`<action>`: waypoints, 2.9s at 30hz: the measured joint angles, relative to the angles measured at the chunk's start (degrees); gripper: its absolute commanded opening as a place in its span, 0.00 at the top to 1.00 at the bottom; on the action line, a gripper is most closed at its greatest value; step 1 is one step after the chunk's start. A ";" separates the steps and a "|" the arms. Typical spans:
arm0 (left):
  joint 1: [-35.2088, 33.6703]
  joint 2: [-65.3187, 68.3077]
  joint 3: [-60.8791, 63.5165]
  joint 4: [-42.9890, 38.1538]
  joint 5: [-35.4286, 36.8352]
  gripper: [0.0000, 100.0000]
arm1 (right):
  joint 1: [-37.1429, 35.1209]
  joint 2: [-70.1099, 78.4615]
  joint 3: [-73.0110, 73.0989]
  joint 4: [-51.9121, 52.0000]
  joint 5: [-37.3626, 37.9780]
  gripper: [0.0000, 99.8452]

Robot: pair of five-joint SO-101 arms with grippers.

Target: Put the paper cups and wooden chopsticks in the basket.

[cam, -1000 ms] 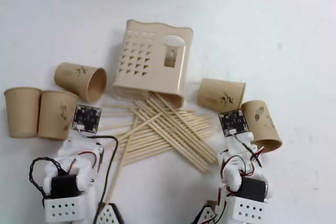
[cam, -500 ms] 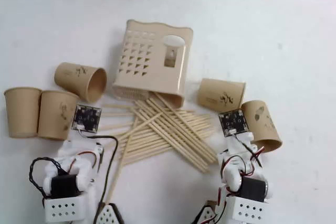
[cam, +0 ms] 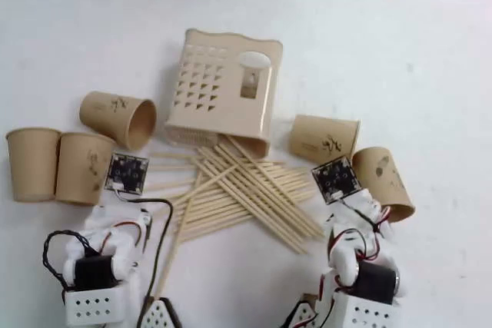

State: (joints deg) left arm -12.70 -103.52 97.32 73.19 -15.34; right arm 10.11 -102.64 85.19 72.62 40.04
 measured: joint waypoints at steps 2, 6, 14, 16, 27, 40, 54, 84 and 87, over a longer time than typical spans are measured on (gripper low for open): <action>0.00 0.00 0.00 0.00 0.00 0.91 | 0.09 -0.09 -3.78 0.00 0.26 0.98; 0.00 0.00 0.00 0.00 0.00 0.91 | 0.09 -0.70 -11.34 0.00 0.18 0.98; 0.00 0.00 0.00 0.00 0.00 0.91 | -3.16 14.15 -26.64 0.00 -7.03 0.98; 0.00 0.00 0.00 0.00 0.00 0.91 | -5.54 21.54 -31.21 0.00 -9.14 0.98; 0.00 0.00 0.00 0.00 0.00 0.91 | -22.51 66.64 -66.99 0.35 -22.07 0.95; 0.00 0.00 0.00 0.00 0.00 0.91 | -31.56 103.74 -91.16 -9.49 -24.62 0.77; 0.00 0.00 0.00 0.00 0.00 0.91 | -30.86 116.66 -91.69 -14.07 -27.16 0.90; 0.00 0.00 0.00 0.00 0.00 0.91 | -27.25 86.68 -59.87 -20.40 -30.86 0.84; 0.00 0.00 0.00 0.00 0.00 0.91 | -23.38 81.93 -55.12 -19.25 -28.04 0.84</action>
State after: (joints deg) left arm -12.70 -103.52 97.32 73.19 -15.34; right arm -13.27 -20.70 30.07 53.36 12.00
